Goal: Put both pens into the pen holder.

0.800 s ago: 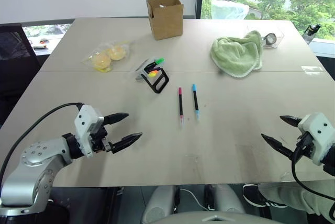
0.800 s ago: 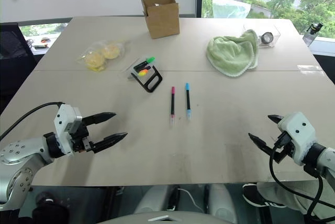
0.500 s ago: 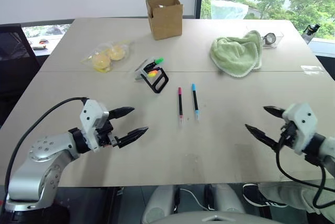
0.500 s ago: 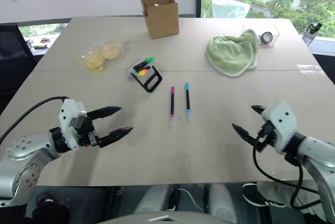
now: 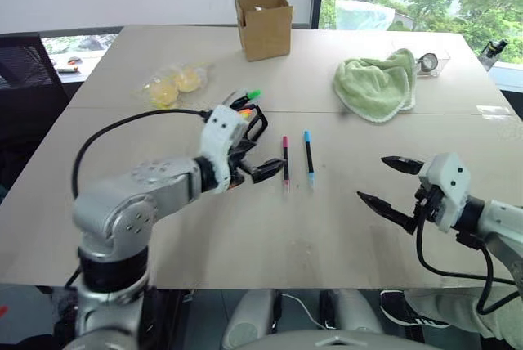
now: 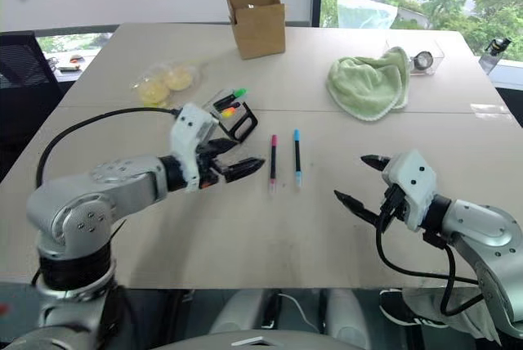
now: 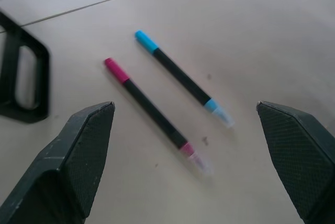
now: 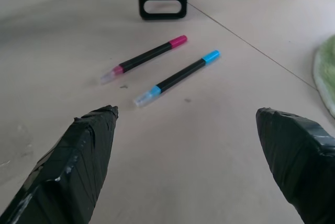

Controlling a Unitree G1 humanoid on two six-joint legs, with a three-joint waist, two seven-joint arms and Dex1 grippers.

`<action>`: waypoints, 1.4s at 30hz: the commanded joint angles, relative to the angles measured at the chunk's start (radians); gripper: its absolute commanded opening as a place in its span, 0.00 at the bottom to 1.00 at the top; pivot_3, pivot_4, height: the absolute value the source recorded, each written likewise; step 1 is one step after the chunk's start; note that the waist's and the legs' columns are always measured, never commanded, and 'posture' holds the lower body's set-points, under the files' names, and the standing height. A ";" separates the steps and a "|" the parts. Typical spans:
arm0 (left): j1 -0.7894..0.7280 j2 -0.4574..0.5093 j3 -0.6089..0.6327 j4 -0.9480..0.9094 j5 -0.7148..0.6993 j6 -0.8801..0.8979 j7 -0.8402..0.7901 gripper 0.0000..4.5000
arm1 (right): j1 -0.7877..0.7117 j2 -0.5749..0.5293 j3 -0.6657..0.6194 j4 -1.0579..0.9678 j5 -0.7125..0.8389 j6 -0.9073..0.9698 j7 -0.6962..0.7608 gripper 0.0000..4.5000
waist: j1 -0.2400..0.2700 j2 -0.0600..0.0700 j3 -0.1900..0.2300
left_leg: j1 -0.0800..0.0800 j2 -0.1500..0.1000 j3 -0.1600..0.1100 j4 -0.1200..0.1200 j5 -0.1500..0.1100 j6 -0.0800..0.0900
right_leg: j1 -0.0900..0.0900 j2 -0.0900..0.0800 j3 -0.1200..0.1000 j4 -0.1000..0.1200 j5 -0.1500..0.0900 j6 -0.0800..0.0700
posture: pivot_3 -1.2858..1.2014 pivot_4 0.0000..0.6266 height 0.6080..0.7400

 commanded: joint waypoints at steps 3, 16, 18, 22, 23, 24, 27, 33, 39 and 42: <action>0.118 0.002 0.072 0.005 -0.062 -0.246 -0.240 1.00 | -0.285 0.107 0.213 0.062 -0.016 0.259 -0.187 1.00 | -0.023 -0.001 0.000 | 0.002 0.000 -0.001 -0.003 0.002 -0.003 | -0.002 0.003 0.005 0.002 0.000 -0.001 | 0.52 0.24 1.00; 0.487 0.360 0.176 0.174 0.124 -0.862 -0.827 1.00 | -0.662 0.510 0.505 0.629 -0.210 0.336 -0.380 1.00 | -0.012 -0.001 0.000 | -0.009 -0.005 -0.002 -0.004 0.001 -0.004 | -0.016 -0.001 0.006 0.000 0.000 -0.002 | 0.52 0.24 1.00; 0.509 0.352 0.175 0.161 0.132 -0.891 -0.820 1.00 | -0.667 0.518 0.524 0.702 -0.269 0.303 -0.409 1.00 | -0.020 -0.001 0.000 | -0.010 -0.005 -0.002 -0.004 0.002 -0.004 | -0.017 -0.001 0.006 0.001 0.000 -0.002 | 0.52 0.24 1.00; 0.554 0.339 0.189 0.121 0.111 -0.895 -0.798 1.00 | -0.675 0.512 0.512 0.786 -0.334 0.264 -0.438 0.72 | -0.027 -0.001 -0.001 | -0.009 -0.004 -0.002 -0.004 0.002 -0.004 | -0.017 -0.001 0.006 0.003 0.000 -0.002 | 0.52 0.24 1.00; 0.560 0.339 0.189 0.120 0.115 -0.902 -0.794 1.00 | -0.677 0.510 0.510 0.792 -0.338 0.261 -0.432 0.62 | -0.026 -0.001 -0.002 | -0.009 -0.004 -0.003 -0.004 0.002 -0.004 | -0.017 -0.001 0.006 0.003 0.000 -0.002 | 0.52 0.24 1.00; 0.562 0.338 0.188 0.121 0.116 -0.906 -0.791 1.00 | -0.678 0.510 0.508 0.795 -0.342 0.259 -0.426 0.50 | -0.025 -0.001 -0.002 | -0.008 -0.004 -0.003 -0.004 0.002 -0.004 | -0.017 -0.001 0.006 0.004 0.000 -0.002 | 0.52 0.24 1.00; 0.542 0.336 0.176 0.131 0.112 -0.906 -0.777 1.00 | -0.677 0.499 0.523 0.793 -0.359 0.256 -0.401 0.20 | -0.024 -0.002 -0.003 | -0.008 -0.004 -0.003 -0.004 0.002 -0.004 | -0.016 -0.001 0.005 0.004 0.000 -0.002 | 0.52 0.24 1.00; 0.425 0.275 0.161 0.111 -0.055 -0.676 -0.578 1.00 | -0.628 0.449 0.527 0.685 -0.373 0.233 -0.351 0.00 | -0.018 -0.002 -0.004 | -0.009 -0.006 -0.005 -0.003 0.002 -0.004 | -0.016 -0.002 0.004 0.004 0.000 -0.002 | 0.52 0.24 1.00; 0.236 0.079 0.194 0.210 -0.508 -0.423 -0.143 1.00 | -0.508 0.445 0.322 0.272 -0.103 0.215 -0.179 0.00 | -0.017 -0.001 -0.003 | -0.015 -0.007 -0.014 0.001 0.002 -0.004 | -0.017 -0.002 0.000 0.004 0.001 -0.001 | 0.52 0.24 1.00; 0.170 0.014 0.187 0.253 -0.632 -0.415 0.015 1.00 | -0.494 0.457 0.292 0.172 -0.012 0.245 -0.156 0.00 | -0.031 -0.002 -0.003 | -0.015 -0.008 -0.021 0.002 0.002 -0.004 | -0.017 0.001 0.003 0.004 0.001 -0.001 | 0.52 0.24 1.00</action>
